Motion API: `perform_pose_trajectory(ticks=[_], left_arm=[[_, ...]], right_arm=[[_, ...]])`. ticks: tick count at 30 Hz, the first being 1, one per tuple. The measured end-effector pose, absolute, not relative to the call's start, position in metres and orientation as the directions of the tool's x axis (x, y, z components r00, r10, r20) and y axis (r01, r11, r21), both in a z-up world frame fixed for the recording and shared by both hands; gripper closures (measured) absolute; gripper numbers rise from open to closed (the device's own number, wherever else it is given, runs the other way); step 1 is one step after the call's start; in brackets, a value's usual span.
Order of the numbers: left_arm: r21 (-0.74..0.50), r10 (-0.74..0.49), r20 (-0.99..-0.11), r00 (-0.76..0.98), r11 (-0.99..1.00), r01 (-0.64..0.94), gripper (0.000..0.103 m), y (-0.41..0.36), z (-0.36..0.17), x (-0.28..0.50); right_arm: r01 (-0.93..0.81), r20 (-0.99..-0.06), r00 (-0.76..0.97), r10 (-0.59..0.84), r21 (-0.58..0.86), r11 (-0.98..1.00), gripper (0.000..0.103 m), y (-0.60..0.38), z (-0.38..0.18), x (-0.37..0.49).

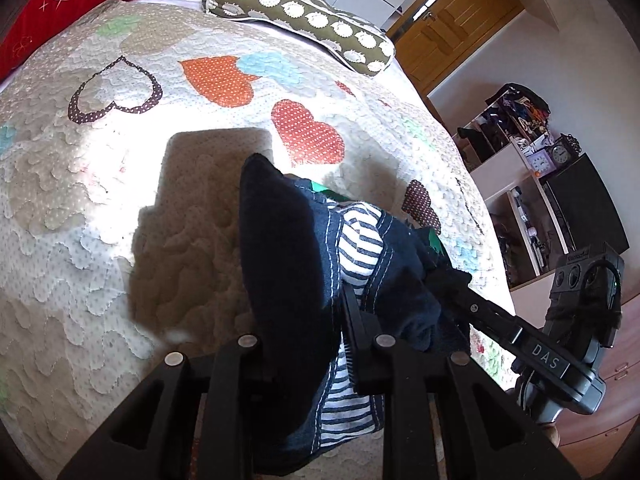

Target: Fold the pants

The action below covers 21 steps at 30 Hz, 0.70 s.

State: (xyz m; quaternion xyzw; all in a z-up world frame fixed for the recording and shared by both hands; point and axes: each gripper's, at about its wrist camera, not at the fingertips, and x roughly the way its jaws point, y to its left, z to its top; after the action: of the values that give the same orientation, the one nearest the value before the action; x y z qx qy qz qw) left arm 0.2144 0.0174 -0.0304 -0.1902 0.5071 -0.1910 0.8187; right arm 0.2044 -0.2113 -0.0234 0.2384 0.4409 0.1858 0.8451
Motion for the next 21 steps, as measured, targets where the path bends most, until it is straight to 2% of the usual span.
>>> perform_pose_trajectory(ticks=[2, 3, 4, 5, 8, 12, 16, 18, 21], left_arm=[[-0.517, -0.503, -0.758, 0.415, 0.852, 0.087, 0.071, 0.023, -0.036, 0.216], [-0.527, -0.506, -0.756, 0.415, 0.847, 0.070, 0.070, 0.026, -0.038, 0.216], [-0.539, -0.512, -0.753, 0.413, 0.840, 0.059, 0.070, 0.029, -0.038, 0.217], [-0.550, -0.521, -0.749, 0.411, 0.833, 0.054, 0.070, 0.032, -0.038, 0.216], [-0.546, -0.513, -0.744, 0.428, 0.836, 0.055, 0.070, 0.039, -0.026, 0.208], [-0.519, -0.474, -0.738, 0.479, 0.854, 0.045, 0.069, 0.050, -0.006, 0.189], [-0.498, -0.447, -0.737, 0.507, 0.866, 0.040, 0.066, 0.054, 0.001, 0.168], [-0.474, -0.428, -0.740, 0.518, 0.879, 0.049, 0.066, 0.052, 0.005, 0.155], [-0.413, -0.378, -0.743, 0.553, 0.908, 0.067, 0.065, 0.050, 0.014, 0.134]], right_arm=[[-0.084, -0.686, 0.546, 0.482, 0.528, 0.845, 0.066, -0.211, -0.030, 0.210], [-0.066, -0.706, 0.549, 0.447, 0.496, 0.866, 0.058, -0.212, -0.034, 0.213], [-0.043, -0.728, 0.548, 0.412, 0.467, 0.883, 0.041, -0.214, -0.039, 0.217], [-0.028, -0.735, 0.545, 0.403, 0.465, 0.885, 0.039, -0.218, -0.043, 0.218], [-0.007, -0.712, 0.561, 0.423, 0.507, 0.862, 0.039, -0.234, -0.038, 0.209], [-0.044, -0.642, 0.647, 0.412, 0.508, 0.860, 0.039, -0.243, -0.003, 0.180], [-0.150, -0.581, 0.632, 0.513, 0.557, 0.817, 0.045, -0.223, 0.014, 0.157], [-0.185, -0.584, 0.589, 0.558, 0.574, 0.797, 0.045, -0.208, 0.008, 0.154], [-0.148, -0.655, 0.568, 0.498, 0.514, 0.845, 0.045, -0.192, -0.012, 0.156]])
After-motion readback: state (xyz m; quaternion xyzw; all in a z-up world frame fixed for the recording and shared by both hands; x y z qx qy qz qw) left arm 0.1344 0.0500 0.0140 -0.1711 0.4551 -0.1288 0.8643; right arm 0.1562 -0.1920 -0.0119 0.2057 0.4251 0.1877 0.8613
